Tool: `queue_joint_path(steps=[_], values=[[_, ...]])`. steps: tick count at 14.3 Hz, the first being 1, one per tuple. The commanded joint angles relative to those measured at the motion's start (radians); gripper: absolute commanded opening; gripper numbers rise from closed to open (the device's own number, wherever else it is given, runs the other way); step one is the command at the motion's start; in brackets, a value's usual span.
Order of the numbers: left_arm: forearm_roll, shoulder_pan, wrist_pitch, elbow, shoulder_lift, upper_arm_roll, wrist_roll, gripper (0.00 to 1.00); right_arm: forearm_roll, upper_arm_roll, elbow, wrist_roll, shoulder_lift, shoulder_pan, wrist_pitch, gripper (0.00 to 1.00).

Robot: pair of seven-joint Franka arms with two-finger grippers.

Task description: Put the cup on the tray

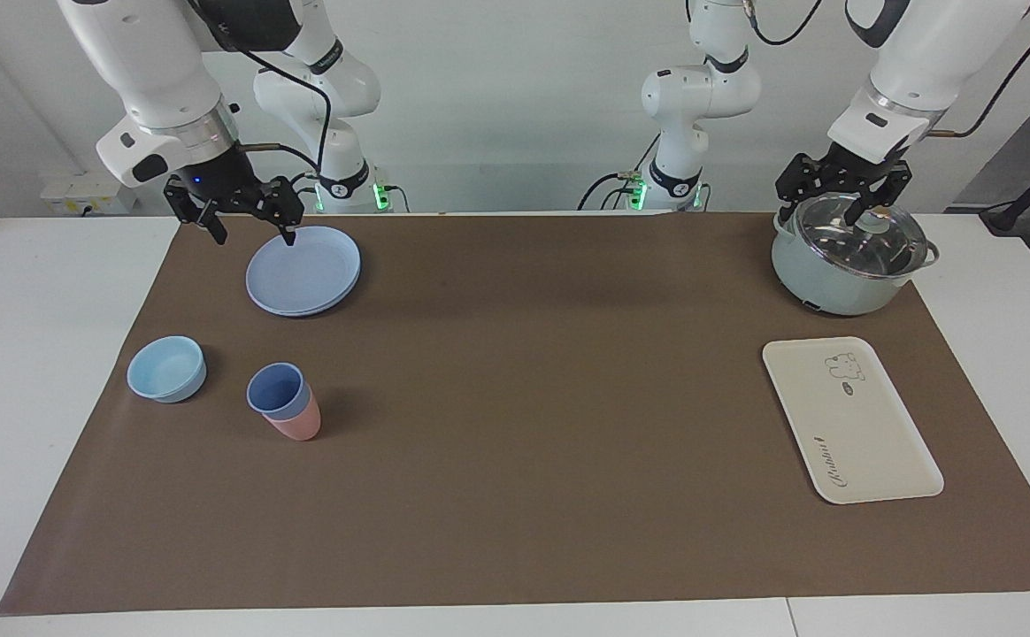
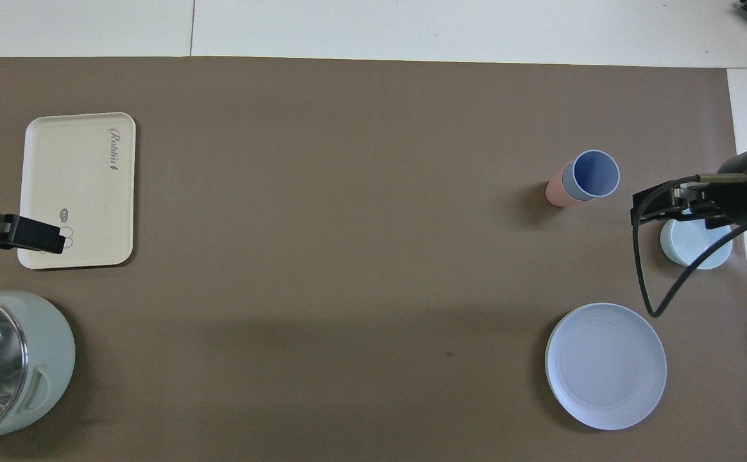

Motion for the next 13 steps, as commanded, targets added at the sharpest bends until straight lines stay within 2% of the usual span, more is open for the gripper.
queue_joint_path(steps=[1, 9, 13], values=[[-0.011, 0.011, -0.007, -0.016, -0.020, -0.004, -0.004, 1.00, -0.020, 0.005, -0.024, -0.009, -0.022, -0.004, -0.001, 1.00], [-0.011, 0.011, -0.007, -0.016, -0.020, -0.004, -0.004, 1.00, 0.000, 0.005, -0.030, -0.005, -0.023, -0.002, 0.001, 1.00], [-0.011, 0.011, -0.007, -0.016, -0.020, -0.004, -0.004, 1.00, 0.021, 0.000, -0.020, 0.162, 0.003, -0.027, 0.071, 0.96]])
